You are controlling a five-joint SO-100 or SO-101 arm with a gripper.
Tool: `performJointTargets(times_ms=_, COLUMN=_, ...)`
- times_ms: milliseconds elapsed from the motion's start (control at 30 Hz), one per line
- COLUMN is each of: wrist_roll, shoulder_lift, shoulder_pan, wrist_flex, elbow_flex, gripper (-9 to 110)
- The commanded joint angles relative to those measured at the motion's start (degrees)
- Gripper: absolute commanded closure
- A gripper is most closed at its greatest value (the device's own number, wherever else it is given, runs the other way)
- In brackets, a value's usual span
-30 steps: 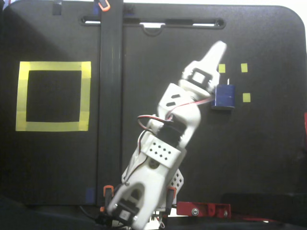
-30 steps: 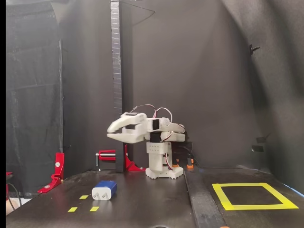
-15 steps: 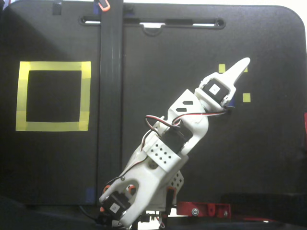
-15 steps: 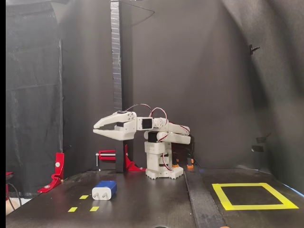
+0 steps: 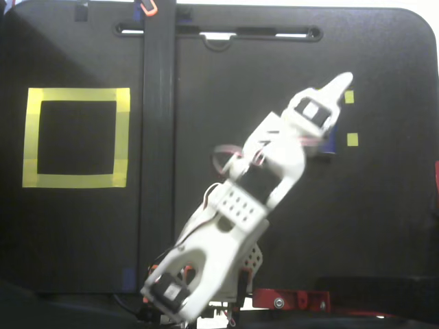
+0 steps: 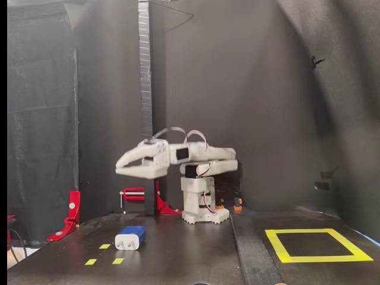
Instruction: Grasp the block and place it in the designated area.
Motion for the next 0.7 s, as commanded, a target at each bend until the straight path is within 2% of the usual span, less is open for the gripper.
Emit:
performJointTargets(times_ms=0, wrist_roll=-0.7, shoulder_lift=-7.0, shoulder_pan=-0.7, wrist_flex=4.6, elbow_flex=-10.5, gripper=102)
performJointTargets(times_ms=333, wrist_roll=-2.5, shoulder_lift=-28.6, shoulder_pan=-1.0, wrist_flex=27.3, elbow_flex=-34.9, gripper=102)
performJointTargets(times_ms=667, wrist_roll=-5.4, shoulder_lift=-38.7, shoulder_pan=-1.1, wrist_flex=46.8, elbow_flex=-45.4, gripper=102)
